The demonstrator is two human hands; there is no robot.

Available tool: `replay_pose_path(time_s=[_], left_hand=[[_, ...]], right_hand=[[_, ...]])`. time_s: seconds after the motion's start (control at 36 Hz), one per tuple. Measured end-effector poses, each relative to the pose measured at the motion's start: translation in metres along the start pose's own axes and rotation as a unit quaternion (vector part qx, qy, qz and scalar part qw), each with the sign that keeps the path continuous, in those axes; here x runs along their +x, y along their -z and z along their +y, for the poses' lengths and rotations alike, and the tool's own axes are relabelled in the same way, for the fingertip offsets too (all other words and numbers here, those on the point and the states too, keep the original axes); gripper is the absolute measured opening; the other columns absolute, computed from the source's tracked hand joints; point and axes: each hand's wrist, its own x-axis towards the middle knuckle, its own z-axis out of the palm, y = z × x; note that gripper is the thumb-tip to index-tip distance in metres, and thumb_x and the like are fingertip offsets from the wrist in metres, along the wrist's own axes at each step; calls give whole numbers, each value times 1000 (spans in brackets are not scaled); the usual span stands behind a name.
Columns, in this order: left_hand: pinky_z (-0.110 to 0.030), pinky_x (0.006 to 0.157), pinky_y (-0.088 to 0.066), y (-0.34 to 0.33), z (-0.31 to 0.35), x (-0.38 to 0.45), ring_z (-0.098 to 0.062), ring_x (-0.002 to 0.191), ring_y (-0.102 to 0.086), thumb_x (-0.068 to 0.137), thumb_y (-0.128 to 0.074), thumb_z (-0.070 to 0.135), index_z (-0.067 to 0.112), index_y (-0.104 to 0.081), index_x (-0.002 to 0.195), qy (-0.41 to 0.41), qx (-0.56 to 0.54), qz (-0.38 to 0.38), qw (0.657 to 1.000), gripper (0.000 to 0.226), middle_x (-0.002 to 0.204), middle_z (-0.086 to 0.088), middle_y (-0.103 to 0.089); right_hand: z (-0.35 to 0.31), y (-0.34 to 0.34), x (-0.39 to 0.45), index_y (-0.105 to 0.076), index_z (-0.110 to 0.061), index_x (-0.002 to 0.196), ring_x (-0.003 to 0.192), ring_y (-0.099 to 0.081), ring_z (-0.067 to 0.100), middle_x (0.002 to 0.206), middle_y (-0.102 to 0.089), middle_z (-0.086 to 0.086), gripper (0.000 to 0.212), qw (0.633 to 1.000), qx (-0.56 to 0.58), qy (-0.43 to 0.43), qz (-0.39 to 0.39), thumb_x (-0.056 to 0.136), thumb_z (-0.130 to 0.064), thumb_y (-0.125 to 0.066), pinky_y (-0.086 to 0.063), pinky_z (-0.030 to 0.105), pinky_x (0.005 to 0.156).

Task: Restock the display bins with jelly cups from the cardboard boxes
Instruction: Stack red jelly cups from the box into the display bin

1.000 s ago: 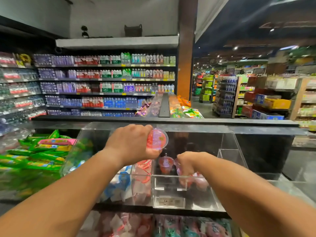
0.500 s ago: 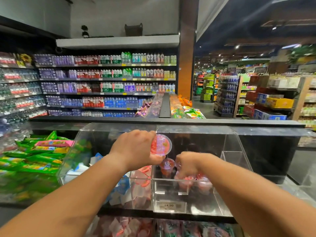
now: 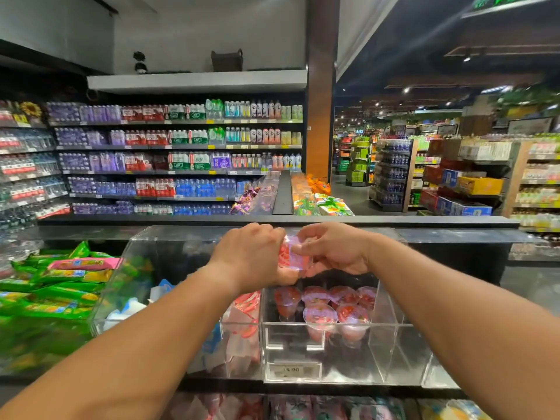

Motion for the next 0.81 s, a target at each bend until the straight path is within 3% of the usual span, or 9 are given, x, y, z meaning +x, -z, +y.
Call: replay_pose_path(time_s=[0.06,0.14,0.25,0.33,0.47,0.56,0.64,0.72,0.81], left_hand=[[-39,91,-50,0,-3,-2,-20,114,-56,72,-52,87,25,-52,118,7,-7,0,1000,77,118,4,-61],[-40,101,-48,7,-13,-6,-19,126,-52,62,-52,95,23,-45,141,30,-22,11,999,107,134,4,-58],[-37,97,-48,14,-30,-11,-17,121,-53,66,-46,95,23,-48,138,49,2,35,998,101,127,6,-59],[-38,98,-48,14,-36,-15,-18,121,-53,70,-40,94,24,-50,137,55,8,37,998,98,126,5,-60],[-37,97,-47,7,-39,-21,-17,119,-52,79,-36,88,26,-49,136,53,35,35,997,86,123,5,-58],[-36,95,-48,5,-41,-22,-17,117,-52,82,-36,85,26,-52,132,55,40,30,997,79,120,6,-59],[-35,93,-49,2,-42,-24,-16,115,-53,81,-32,86,27,-53,128,58,42,30,997,79,119,7,-59],[-36,93,-50,-1,-42,-24,-16,115,-53,81,-32,85,27,-54,128,54,42,35,997,78,118,7,-60],[-36,93,-50,-2,-42,-22,-16,114,-53,82,-31,85,27,-54,128,52,42,34,997,78,118,7,-60]], right_hand=[[0,1,1,-62,-8,117,87,-71,27,101,-68,16,31,1000,-1,6,5,89,-12,-73,-60,44,86],[8,17,6,-60,-5,122,96,-73,34,111,-68,23,36,1000,11,-10,6,89,-12,-72,-56,47,94],[31,18,20,-66,-6,107,88,-71,32,103,-67,20,19,994,-93,-63,9,90,-11,-74,-58,46,90],[50,-1,36,-69,-17,101,72,-63,21,90,-66,10,12,964,-252,-86,-1,91,-16,-74,-53,35,71],[73,-33,68,-69,-13,98,58,-63,14,71,-65,2,6,918,-376,-119,-38,93,-10,-67,-49,19,52],[75,-43,78,-71,-13,93,56,-61,13,72,-67,0,8,887,-434,-139,-66,90,-6,-68,-52,26,63],[73,-48,81,-69,-15,88,53,-56,14,56,-63,-7,6,864,-477,-144,-74,88,-10,-71,-49,28,66],[79,-51,88,-71,-14,101,68,-57,25,82,-73,10,15,840,-515,-147,-87,86,-13,-69,-58,37,80],[87,-56,96,-72,-13,105,74,-58,29,92,-71,9,19,838,-524,-126,-81,90,-24,-69,-58,37,84]])
